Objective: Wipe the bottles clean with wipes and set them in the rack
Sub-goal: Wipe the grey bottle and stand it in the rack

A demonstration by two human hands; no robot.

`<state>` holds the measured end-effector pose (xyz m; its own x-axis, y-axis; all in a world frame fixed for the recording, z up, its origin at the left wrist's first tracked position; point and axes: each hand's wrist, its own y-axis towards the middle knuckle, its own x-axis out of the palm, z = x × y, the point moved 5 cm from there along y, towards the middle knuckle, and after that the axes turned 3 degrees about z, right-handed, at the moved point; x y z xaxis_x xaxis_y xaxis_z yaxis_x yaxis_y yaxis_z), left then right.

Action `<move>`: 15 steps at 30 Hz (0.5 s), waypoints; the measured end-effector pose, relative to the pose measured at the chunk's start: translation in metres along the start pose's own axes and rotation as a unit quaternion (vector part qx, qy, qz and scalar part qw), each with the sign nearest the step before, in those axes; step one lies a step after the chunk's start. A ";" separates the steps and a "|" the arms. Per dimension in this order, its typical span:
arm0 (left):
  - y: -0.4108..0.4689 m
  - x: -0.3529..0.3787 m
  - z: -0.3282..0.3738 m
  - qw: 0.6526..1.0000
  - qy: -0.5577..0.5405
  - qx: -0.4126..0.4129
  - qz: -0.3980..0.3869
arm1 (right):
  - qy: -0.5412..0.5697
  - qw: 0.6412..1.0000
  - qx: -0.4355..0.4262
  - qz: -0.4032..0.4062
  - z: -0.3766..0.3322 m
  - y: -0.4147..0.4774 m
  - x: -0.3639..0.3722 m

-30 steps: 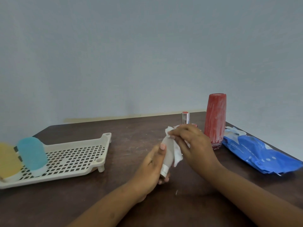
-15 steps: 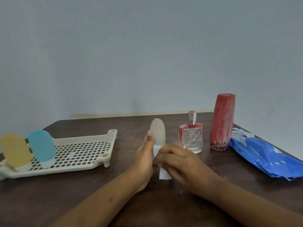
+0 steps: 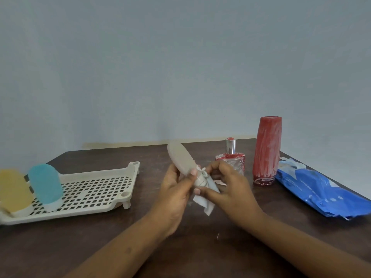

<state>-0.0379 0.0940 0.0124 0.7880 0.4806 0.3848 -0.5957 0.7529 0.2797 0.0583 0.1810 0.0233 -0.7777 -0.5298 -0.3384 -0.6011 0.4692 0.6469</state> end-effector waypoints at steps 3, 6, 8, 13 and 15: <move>-0.001 0.001 0.000 0.998 0.061 0.018 -0.015 | 0.119 0.986 0.084 -0.079 0.009 -0.001 0.007; 0.000 0.001 0.000 0.991 0.131 0.037 -0.009 | 0.197 0.967 0.125 -0.097 0.014 0.000 0.007; 0.001 0.001 -0.001 0.987 0.150 0.052 -0.002 | 0.211 0.964 0.132 -0.093 0.016 0.003 0.007; 0.003 0.001 -0.006 0.985 0.162 0.065 -0.013 | 0.213 0.967 0.130 -0.045 0.021 0.006 0.001; 0.003 0.001 -0.007 0.983 0.165 0.078 -0.014 | 0.206 0.971 0.121 -0.019 0.021 0.006 -0.002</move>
<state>-0.0380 0.0991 0.0076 0.7965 0.5998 0.0759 -0.5695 0.7023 0.4272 0.0528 0.1994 0.0135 -0.6452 -0.7636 -0.0242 -0.6919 0.5706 0.4423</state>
